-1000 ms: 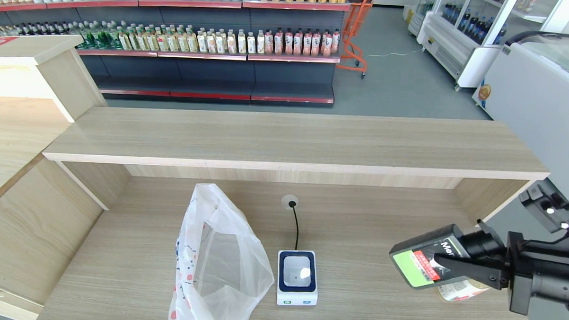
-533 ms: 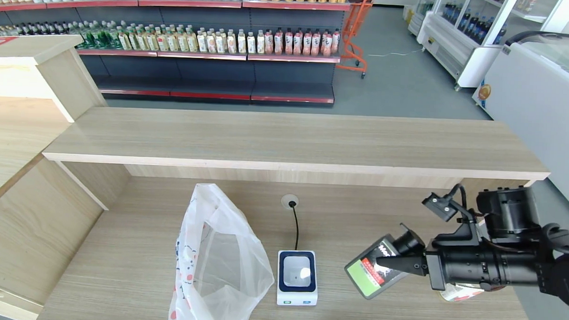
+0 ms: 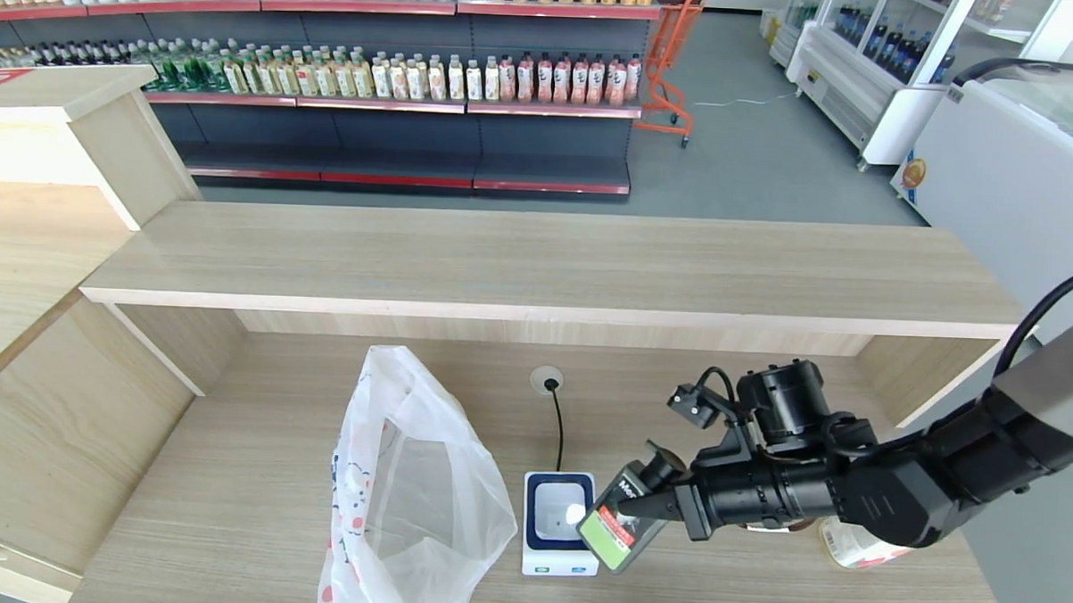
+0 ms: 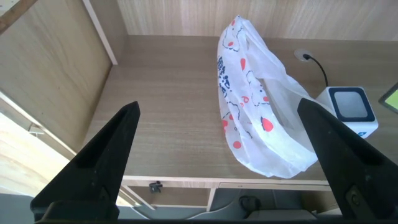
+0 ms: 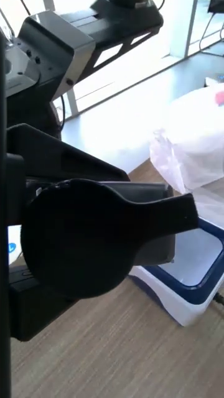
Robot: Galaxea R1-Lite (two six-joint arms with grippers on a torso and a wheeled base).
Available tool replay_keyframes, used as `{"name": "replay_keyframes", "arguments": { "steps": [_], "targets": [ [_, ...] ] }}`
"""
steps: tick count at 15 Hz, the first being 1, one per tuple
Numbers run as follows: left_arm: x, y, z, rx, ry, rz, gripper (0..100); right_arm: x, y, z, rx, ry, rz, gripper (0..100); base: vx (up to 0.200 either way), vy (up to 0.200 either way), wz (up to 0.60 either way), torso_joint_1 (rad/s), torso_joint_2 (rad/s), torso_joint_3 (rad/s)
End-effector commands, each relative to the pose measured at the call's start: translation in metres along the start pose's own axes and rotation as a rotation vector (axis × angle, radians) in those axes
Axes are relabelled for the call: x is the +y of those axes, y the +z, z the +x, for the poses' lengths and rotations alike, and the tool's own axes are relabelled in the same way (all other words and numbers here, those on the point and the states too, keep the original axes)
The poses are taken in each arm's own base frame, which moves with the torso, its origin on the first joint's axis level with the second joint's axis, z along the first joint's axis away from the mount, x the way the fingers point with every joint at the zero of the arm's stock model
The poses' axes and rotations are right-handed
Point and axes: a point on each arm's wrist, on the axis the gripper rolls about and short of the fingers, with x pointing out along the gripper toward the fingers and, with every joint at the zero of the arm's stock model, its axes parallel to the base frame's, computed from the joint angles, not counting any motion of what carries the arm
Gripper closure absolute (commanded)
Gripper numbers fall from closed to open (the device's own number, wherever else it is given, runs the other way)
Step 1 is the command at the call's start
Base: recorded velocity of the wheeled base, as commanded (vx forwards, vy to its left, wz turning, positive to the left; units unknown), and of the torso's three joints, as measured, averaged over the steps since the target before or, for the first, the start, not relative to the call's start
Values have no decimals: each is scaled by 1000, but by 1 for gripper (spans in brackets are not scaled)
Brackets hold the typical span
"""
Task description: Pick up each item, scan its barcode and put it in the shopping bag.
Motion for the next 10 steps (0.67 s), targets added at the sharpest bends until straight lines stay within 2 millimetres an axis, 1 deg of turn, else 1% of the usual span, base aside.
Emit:
{"name": "replay_keyframes", "arguments": {
  "steps": [1, 4, 5, 10],
  "targets": [
    [0, 0, 0, -1, 0, 0, 0, -3, -2, 25, 28, -4, -14, 100, 0, 0, 0, 0, 0, 0],
    [0, 0, 0, -1, 0, 0, 0, -12, 2, 52, -13, -57, -59, 100, 0, 0, 0, 0, 0, 0],
    [0, 0, 0, -1, 0, -2, 0, -13, 3, 59, -12, -64, -64, 100, 0, 0, 0, 0, 0, 0],
    [0, 0, 0, -1, 0, 0, 0, -7, 11, 80, -24, -35, -103, 100, 0, 0, 0, 0, 0, 0]
  ]
}}
